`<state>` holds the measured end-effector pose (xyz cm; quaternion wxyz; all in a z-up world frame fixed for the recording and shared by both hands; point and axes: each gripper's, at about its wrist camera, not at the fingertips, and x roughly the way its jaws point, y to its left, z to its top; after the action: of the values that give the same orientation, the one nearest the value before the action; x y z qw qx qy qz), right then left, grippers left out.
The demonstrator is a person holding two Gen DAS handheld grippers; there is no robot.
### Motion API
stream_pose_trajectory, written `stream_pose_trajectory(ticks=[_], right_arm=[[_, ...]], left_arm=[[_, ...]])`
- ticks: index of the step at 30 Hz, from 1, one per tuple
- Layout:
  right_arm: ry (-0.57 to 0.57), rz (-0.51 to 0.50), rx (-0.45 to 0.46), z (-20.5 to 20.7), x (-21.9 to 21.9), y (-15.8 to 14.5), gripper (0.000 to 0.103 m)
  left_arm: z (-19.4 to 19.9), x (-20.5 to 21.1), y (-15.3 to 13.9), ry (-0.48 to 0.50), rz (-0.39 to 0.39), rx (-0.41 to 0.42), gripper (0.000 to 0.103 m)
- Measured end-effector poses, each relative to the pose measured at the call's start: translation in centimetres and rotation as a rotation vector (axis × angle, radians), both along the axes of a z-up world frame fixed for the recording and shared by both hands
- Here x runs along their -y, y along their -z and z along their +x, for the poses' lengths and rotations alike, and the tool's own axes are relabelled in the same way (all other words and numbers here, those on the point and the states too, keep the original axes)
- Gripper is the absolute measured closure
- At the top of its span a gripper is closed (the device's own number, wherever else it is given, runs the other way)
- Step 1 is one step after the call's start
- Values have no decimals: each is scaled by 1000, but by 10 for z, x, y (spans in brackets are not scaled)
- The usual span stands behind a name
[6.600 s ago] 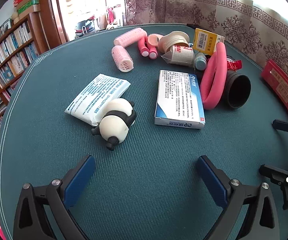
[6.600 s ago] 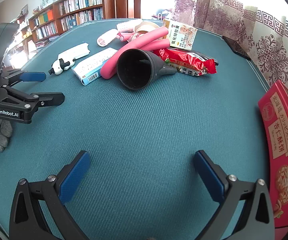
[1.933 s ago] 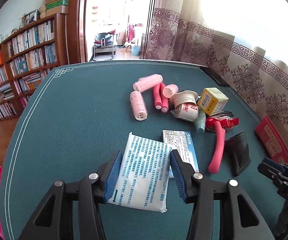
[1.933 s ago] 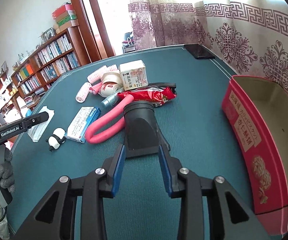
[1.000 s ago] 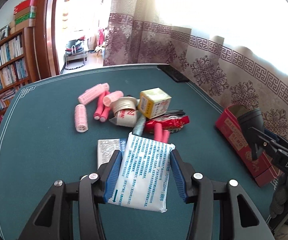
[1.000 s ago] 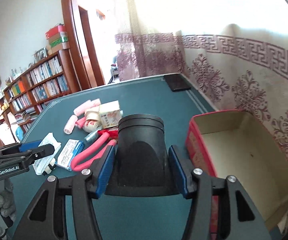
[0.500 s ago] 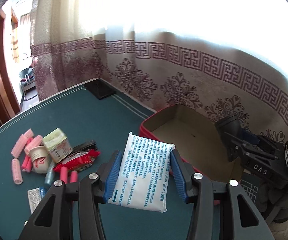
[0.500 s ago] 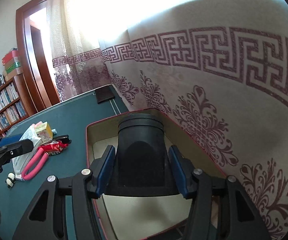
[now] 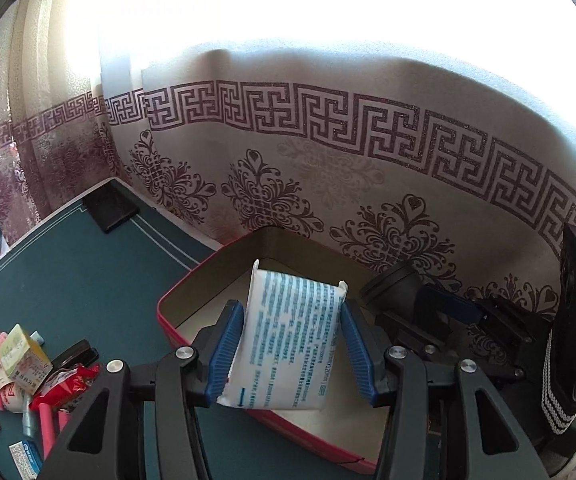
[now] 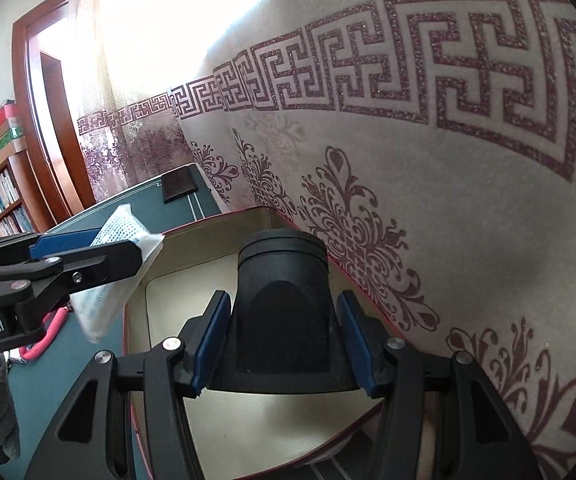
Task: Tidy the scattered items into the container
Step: 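Open left gripper dropping packet into tin while right gripper releases black cup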
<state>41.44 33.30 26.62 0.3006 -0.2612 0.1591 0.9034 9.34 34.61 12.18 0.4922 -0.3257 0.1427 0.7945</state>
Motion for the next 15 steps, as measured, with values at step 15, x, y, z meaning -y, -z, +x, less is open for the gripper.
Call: stream_pose_trajectory(ticks=[15], right_arm=[[17,-29,13,-8,5,6,34]], left_arm=[[-39,63,24,-223,-1,74,8]])
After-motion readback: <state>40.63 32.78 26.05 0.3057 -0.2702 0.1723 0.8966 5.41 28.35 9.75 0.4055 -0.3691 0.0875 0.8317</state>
